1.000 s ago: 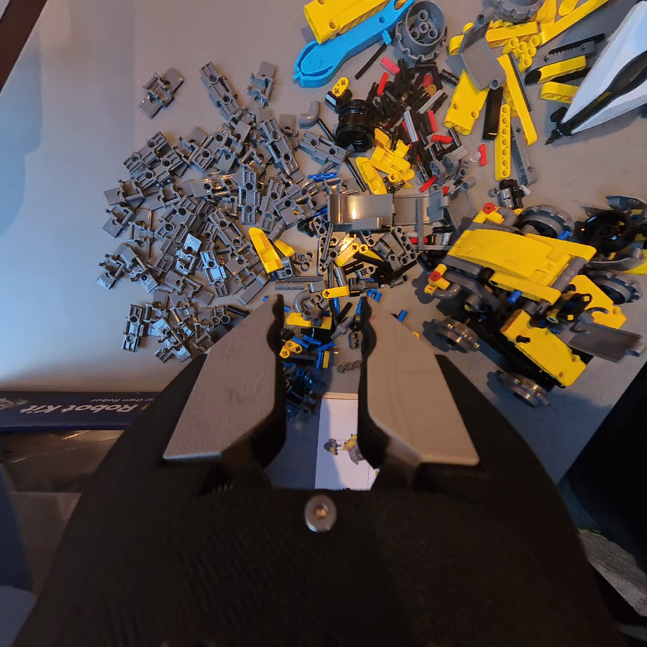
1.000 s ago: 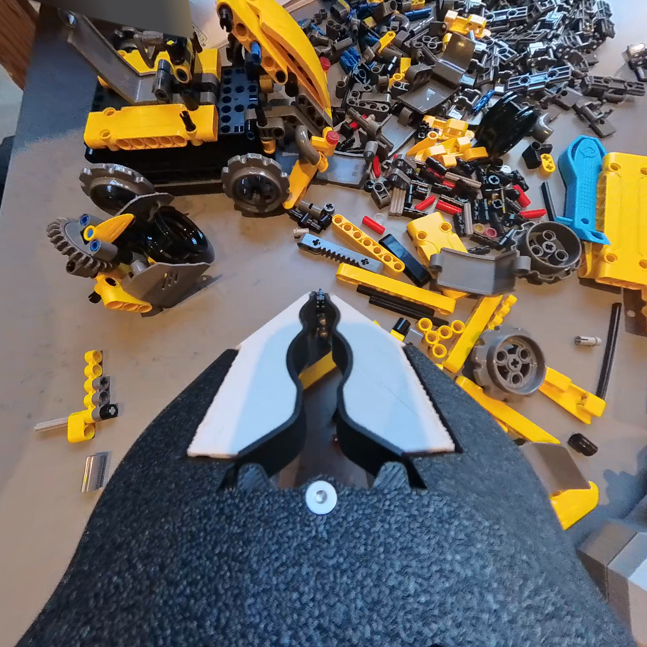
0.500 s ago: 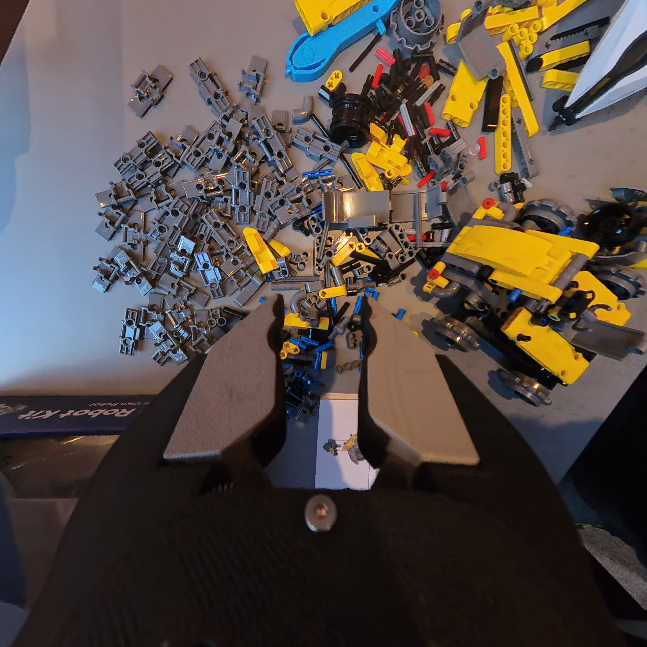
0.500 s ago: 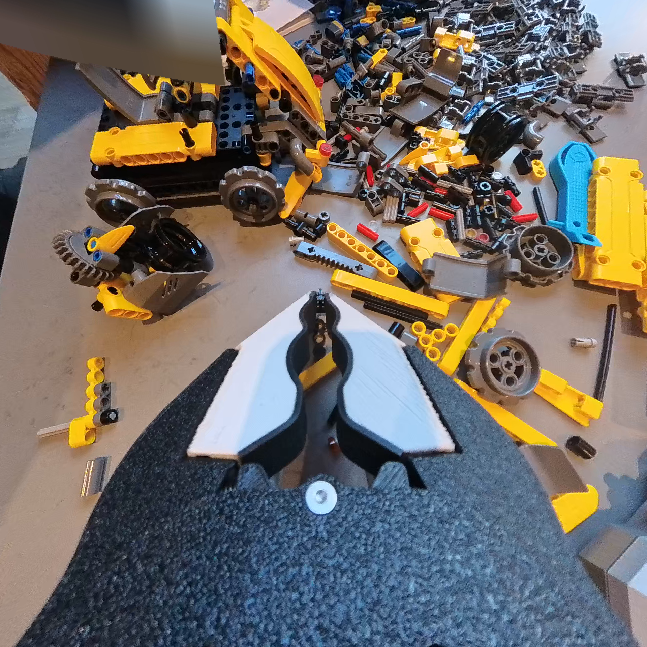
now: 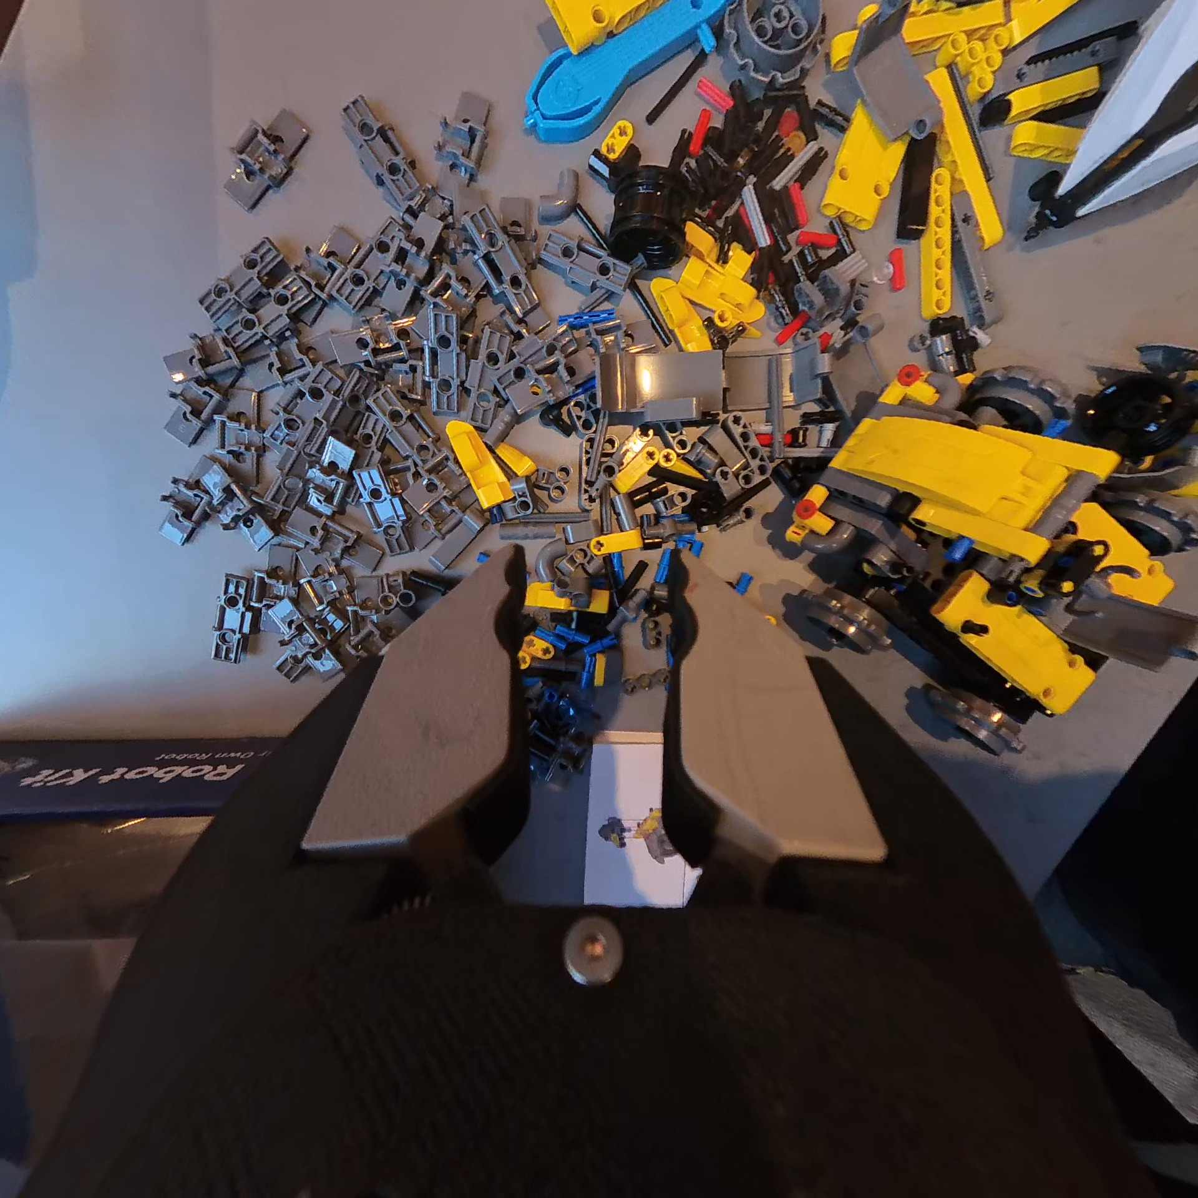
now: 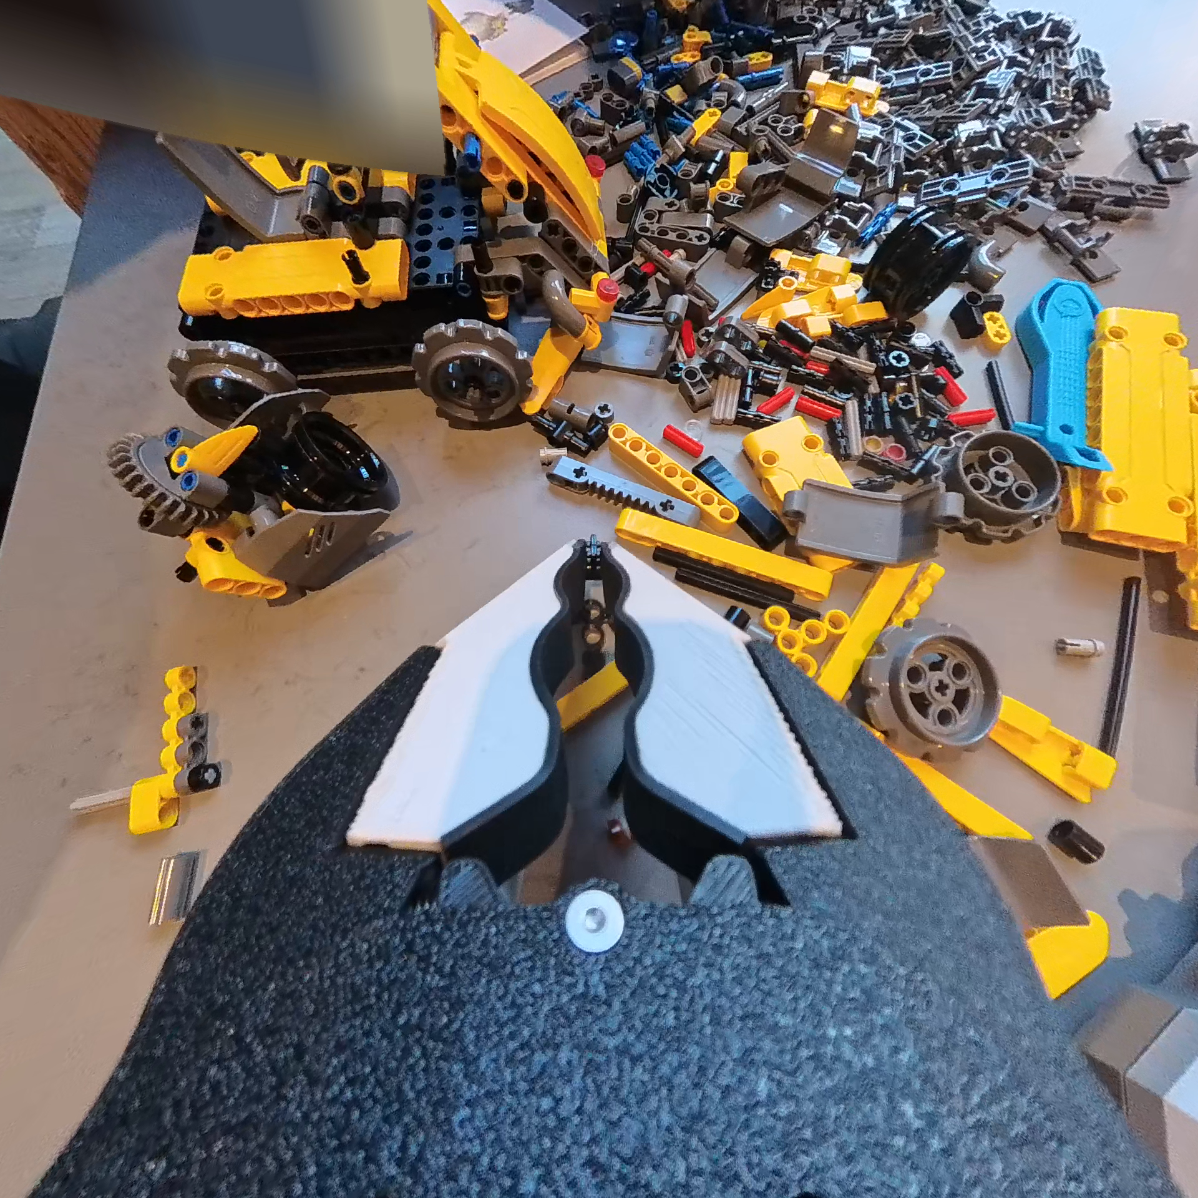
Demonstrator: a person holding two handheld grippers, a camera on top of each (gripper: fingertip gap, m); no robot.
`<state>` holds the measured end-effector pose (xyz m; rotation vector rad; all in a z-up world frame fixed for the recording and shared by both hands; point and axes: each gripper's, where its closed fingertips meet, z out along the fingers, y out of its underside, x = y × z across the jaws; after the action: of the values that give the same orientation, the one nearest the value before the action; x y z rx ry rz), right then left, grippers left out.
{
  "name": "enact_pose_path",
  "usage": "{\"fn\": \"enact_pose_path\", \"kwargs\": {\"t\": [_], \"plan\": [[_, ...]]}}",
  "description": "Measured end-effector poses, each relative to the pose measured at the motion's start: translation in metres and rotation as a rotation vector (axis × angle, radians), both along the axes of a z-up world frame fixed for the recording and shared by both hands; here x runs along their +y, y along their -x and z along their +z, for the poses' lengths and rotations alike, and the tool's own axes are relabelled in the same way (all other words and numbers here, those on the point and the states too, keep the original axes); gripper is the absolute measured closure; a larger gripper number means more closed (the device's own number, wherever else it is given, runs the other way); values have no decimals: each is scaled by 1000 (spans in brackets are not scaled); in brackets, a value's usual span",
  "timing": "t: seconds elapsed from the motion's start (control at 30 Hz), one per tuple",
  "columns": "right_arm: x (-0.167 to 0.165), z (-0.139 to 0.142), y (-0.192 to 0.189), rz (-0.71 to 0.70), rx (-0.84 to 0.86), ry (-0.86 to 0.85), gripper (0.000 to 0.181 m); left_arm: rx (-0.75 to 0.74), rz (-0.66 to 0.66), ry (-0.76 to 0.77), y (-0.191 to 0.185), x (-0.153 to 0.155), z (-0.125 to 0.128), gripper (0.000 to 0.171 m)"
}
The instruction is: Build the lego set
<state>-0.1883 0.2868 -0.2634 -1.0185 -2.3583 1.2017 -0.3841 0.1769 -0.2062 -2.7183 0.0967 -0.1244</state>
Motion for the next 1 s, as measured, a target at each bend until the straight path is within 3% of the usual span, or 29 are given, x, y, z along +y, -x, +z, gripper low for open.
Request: {"fn": "enact_pose_path", "kwargs": {"t": [0.17,0.43,1.0], "plan": [[9,0,13,-99,-28,33,178,-1,4,-19,1,-1,5,129],[16,13,17,-179,-200,380,178,8,6,3,0,-1,0,128],[8,10,13,-144,-245,391,178,5,8,10,1,-1,-2,128]]}}
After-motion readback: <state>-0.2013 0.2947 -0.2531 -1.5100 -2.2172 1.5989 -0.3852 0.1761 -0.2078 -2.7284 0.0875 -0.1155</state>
